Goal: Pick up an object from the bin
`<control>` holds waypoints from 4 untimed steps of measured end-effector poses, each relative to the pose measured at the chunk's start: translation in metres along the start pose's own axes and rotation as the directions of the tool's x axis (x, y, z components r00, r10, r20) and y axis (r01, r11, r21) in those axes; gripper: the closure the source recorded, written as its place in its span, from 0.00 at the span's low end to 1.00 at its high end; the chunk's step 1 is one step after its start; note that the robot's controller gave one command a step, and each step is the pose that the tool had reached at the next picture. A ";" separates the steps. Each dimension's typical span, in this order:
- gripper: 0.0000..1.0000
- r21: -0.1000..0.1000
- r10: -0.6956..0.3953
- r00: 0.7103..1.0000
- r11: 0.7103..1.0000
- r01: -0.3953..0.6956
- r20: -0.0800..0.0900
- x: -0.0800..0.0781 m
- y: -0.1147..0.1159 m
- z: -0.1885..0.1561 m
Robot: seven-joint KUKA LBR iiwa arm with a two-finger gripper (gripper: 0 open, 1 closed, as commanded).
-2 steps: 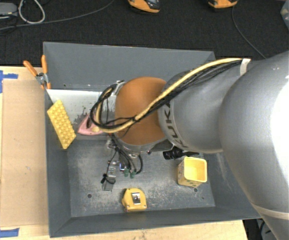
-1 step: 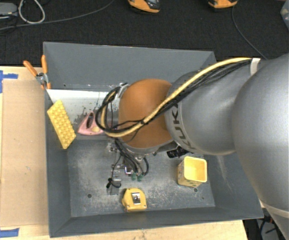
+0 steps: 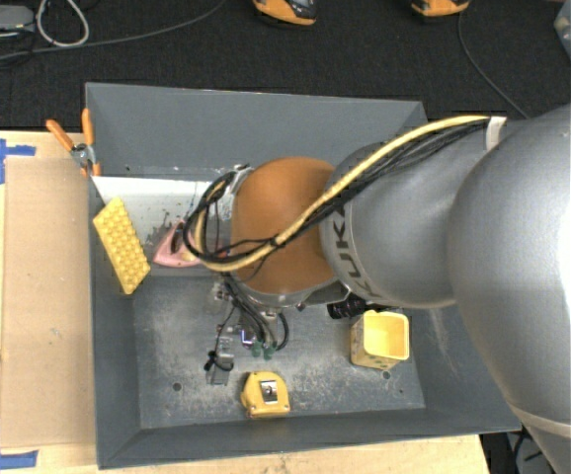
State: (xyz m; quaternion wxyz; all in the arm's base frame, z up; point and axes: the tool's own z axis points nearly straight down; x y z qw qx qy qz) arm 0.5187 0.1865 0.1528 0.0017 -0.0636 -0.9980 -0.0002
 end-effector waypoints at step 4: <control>1.00 0.002 0.046 0.999 0.999 -0.046 -0.008 0.010 0.012 -0.059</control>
Offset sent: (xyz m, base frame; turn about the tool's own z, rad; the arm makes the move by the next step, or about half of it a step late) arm -0.0061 0.0041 -0.0035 -0.0215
